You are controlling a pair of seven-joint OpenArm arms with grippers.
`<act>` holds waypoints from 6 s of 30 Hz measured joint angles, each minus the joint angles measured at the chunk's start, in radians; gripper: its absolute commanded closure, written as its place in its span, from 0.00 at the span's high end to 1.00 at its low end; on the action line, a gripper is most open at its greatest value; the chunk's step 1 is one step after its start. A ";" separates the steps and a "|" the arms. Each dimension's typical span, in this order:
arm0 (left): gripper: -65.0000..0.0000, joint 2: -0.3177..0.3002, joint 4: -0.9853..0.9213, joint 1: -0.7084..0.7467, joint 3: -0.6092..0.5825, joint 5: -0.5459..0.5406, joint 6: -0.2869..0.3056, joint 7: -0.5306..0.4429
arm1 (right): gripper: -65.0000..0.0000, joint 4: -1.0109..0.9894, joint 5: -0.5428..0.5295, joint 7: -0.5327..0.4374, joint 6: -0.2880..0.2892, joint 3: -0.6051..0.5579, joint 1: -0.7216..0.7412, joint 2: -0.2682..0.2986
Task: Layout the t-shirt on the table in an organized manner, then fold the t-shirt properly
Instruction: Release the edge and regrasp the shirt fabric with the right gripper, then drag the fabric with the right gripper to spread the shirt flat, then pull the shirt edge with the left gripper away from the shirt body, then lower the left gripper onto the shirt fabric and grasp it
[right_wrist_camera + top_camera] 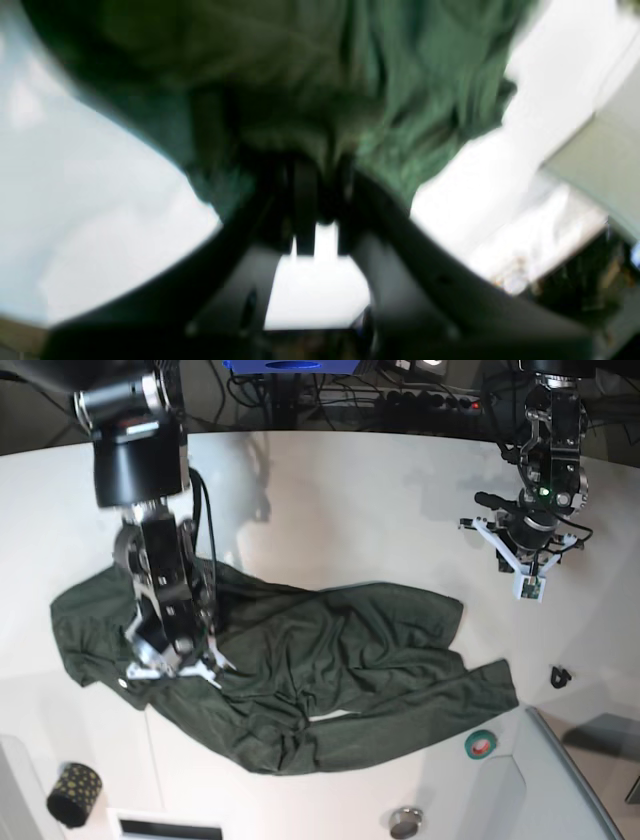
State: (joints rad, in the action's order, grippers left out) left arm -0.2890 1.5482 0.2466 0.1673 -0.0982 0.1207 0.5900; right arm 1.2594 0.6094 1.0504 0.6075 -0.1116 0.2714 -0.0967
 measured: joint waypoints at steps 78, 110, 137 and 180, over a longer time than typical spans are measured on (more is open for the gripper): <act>0.00 -0.032 0.039 0.066 0.098 0.004 -0.008 0.002 | 0.60 0.313 -0.087 -0.063 0.004 0.170 -0.012 0.143; 0.00 0.164 -0.201 -0.293 -0.214 -0.004 -0.002 0.001 | 0.55 -0.809 -0.073 -0.712 -0.173 0.836 0.307 0.346; 0.00 0.008 -0.230 -0.109 -0.229 -0.008 -0.007 -0.113 | 0.02 -0.400 -0.127 -0.540 -0.311 0.951 0.059 0.221; 0.66 0.131 -0.347 -0.072 0.101 -0.571 0.164 -0.187 | 0.32 0.610 -0.116 -0.520 0.097 0.264 -0.666 -0.014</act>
State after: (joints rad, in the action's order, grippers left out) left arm -0.1577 1.2015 0.1749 0.2687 -0.6689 0.2852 0.4034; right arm 1.8698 0.4934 0.5301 0.7044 0.1524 -0.3950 -0.1104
